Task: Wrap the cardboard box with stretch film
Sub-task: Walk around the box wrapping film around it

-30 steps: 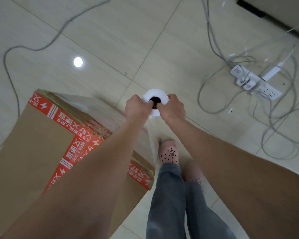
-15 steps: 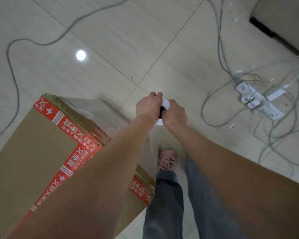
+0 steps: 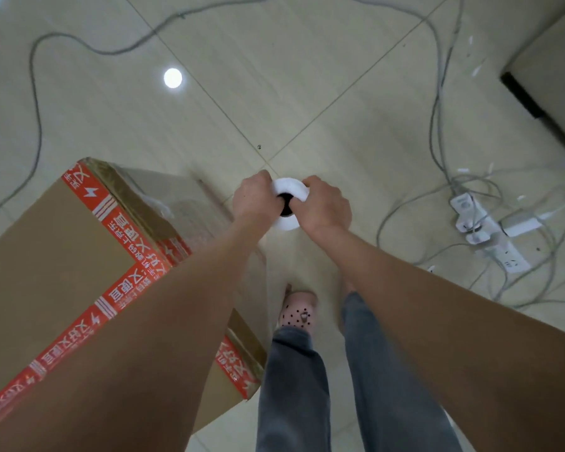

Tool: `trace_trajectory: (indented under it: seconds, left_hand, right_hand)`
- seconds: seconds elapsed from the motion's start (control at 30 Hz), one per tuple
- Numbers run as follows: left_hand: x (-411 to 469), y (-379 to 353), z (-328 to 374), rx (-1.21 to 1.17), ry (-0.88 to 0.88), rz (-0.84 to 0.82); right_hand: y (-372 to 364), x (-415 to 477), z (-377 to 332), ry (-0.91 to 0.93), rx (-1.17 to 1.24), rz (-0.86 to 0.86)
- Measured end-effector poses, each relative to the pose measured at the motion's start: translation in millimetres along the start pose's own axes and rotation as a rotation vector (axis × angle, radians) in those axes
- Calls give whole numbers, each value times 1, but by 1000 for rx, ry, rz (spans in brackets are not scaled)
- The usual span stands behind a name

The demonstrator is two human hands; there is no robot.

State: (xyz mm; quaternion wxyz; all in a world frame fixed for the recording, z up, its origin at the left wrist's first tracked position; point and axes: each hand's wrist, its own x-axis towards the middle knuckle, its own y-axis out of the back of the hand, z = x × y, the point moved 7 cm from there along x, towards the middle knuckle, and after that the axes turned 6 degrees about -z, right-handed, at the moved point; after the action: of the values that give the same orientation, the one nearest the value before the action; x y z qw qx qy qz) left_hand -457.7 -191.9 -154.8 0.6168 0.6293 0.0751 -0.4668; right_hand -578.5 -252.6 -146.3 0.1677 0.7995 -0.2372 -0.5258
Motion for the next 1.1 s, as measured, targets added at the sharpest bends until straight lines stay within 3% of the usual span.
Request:
trace_trajectory:
  seconds: [0.1, 0.23, 0.4, 0.53, 0.7, 0.93, 1.1]
  left_hand:
    - [4, 5, -23, -197, 167, 29]
    - [0, 0, -48, -704, 359, 94]
    - [-1, 3, -51, -821, 417, 10]
    - [8, 21, -44, -475, 306, -23]
    - [7, 41, -6, 32, 39, 14]
    - [14, 48, 22, 317, -180, 58]
    - [32, 51, 29, 447, -230, 52]
  right_hand:
    - [0, 9, -16, 14, 57, -37]
    - [-13, 20, -32, 17, 138, -108]
    - [-13, 30, -54, 36, 182, -117]
    - [-10, 34, -61, 29, 119, -134]
    - [-15, 27, -58, 47, 35, -199]
    - [-11, 36, -66, 56, 17, -182]
    - [-11, 43, -73, 81, -46, -214]
